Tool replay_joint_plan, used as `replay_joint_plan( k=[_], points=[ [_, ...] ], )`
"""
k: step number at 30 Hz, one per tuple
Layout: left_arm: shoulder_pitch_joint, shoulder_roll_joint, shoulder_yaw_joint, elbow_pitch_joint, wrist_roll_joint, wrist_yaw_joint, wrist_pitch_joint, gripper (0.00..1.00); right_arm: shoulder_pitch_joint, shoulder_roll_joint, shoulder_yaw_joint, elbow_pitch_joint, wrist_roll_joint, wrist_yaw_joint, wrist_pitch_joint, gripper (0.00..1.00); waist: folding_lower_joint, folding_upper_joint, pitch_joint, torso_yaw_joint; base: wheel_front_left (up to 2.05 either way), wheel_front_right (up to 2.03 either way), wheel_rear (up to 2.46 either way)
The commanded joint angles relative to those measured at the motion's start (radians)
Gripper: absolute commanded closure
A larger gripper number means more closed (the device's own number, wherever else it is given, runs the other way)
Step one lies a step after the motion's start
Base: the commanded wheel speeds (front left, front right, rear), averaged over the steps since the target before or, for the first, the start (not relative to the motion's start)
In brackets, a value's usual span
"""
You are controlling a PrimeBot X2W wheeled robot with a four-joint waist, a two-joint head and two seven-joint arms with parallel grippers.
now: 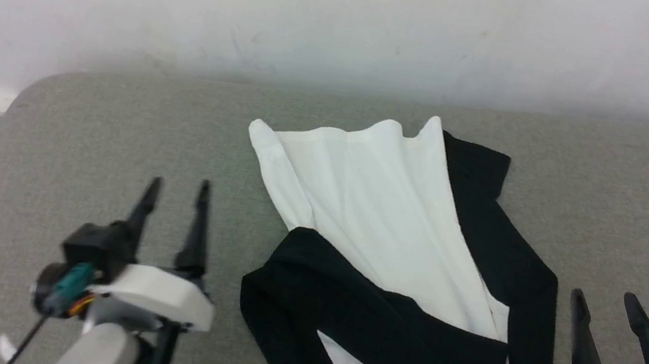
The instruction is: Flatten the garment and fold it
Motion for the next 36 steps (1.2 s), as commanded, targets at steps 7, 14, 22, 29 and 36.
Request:
replay_joint_plan(
  k=[7,14,22,29,36],
  points=[
    [0.135,0.074,0.138,-0.045,0.035,0.01,-0.005,0.0,-0.015,0.002,-0.004,0.041,-0.01,-0.002,0.016,0.0,0.0001,-0.0001,0.013,0.044,0.0,0.0,0.0],
    [0.178,0.111,0.149,-0.121,0.057,-0.025,-0.005,0.0,-0.175,0.002,-0.068,0.244,0.055,-0.002,0.039,0.0,0.0001,-0.0001,0.062,0.065,0.0,0.0,0.0],
    [0.088,0.077,0.12,-0.194,0.072,-0.047,-0.001,0.0,-0.568,-0.106,-0.14,0.627,0.129,-0.002,0.188,0.0,0.0001,-0.0001,0.22,0.131,0.0,0.0,0.0],
    [-0.015,0.048,0.098,-0.199,0.086,-0.072,-0.002,0.0,-0.879,-0.198,-0.154,0.843,0.128,-0.002,0.375,0.0,0.0001,-0.0001,0.351,0.194,0.0,0.0,0.0],
    [-0.086,0.018,0.092,-0.196,0.103,-0.09,-0.004,0.0,-1.083,-0.229,-0.16,0.964,0.088,-0.002,0.577,0.0,0.0001,-0.0001,0.44,0.236,0.0,0.0,0.0]
  ],
)
